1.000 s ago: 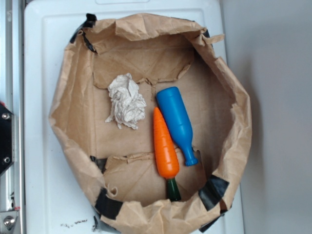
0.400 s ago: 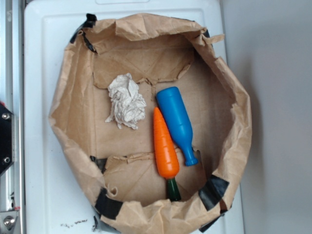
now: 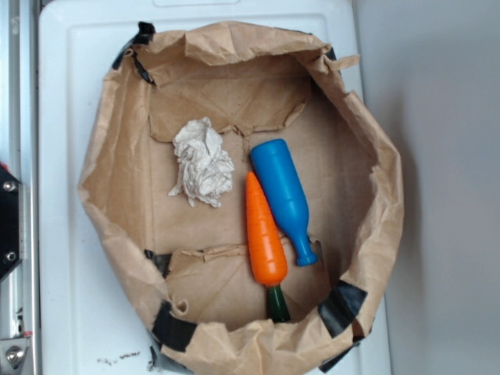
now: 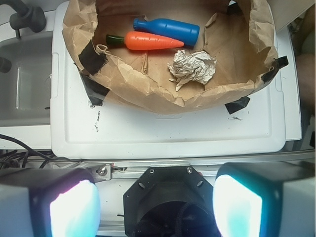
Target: Grab the white paper.
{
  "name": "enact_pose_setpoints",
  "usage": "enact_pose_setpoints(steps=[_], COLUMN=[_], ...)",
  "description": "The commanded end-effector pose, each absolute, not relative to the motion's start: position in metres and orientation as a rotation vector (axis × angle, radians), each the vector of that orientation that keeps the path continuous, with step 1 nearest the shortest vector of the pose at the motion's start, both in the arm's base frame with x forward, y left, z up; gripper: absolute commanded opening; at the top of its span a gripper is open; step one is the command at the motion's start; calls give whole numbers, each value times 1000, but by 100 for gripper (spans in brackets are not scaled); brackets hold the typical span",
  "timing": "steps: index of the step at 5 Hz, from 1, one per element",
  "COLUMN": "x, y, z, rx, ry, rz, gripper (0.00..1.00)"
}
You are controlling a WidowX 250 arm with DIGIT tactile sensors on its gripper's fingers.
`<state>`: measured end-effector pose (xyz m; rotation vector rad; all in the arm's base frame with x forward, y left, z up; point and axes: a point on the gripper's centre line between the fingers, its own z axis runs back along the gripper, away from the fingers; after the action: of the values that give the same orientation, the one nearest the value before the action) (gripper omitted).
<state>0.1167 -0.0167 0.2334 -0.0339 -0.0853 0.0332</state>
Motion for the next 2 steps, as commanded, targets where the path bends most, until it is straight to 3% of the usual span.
enact_pose_setpoints(steps=[1,2], x=[143,164], y=[-1,6], z=[226,219], rx=[-103,-113], ry=[-168,-175], rz=[99,66], gripper=[100,100])
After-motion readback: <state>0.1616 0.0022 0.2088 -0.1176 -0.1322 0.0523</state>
